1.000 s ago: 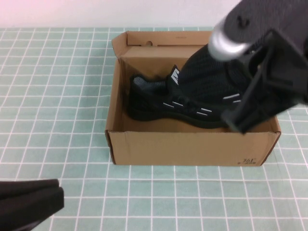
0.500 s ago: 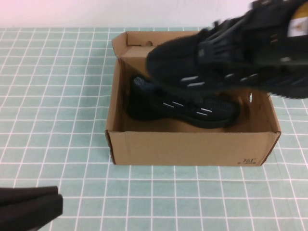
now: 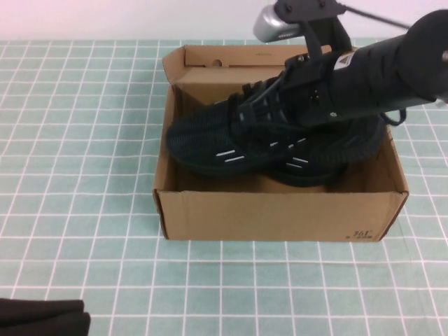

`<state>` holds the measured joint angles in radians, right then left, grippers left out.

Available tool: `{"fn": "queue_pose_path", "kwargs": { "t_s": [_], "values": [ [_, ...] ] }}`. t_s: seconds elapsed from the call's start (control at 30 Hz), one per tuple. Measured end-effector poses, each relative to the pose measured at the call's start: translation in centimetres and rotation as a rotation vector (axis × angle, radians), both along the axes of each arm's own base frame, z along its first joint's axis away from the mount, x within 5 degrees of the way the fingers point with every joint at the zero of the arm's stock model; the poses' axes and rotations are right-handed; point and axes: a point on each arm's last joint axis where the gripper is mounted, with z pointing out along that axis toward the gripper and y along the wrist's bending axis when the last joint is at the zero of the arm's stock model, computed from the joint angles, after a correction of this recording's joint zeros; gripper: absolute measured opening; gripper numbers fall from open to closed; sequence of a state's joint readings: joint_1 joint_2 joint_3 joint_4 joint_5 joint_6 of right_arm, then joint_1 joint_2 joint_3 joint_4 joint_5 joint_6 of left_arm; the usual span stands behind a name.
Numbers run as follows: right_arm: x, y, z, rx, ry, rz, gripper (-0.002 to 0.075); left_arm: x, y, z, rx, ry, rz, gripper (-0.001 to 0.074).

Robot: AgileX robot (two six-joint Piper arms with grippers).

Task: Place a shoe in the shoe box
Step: Place the shoe in the shoe box

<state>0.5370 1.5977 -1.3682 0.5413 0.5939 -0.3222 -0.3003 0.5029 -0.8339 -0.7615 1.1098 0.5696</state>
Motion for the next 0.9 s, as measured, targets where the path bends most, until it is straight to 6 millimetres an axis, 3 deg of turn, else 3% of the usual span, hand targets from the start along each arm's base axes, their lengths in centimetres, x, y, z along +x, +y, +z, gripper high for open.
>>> {"fn": "queue_pose_path", "kwargs": {
  "t_s": [0.3, 0.67, 0.9],
  "values": [
    [3.1, -1.7, -2.1, 0.155, 0.1, 0.021, 0.0, 0.0, 0.1, -0.1, 0.017, 0.0, 0.006, -0.0001],
    [3.0, -1.6, -2.8, 0.189, 0.233, -0.006, 0.0, 0.2, 0.1, 0.0, 0.001, -0.01, 0.024, -0.0002],
    [2.4, -2.2, -5.9, 0.159, 0.346, -0.096, 0.0, 0.4, 0.1, 0.2, -0.022, -0.007, 0.049, -0.0002]
  ]
}}
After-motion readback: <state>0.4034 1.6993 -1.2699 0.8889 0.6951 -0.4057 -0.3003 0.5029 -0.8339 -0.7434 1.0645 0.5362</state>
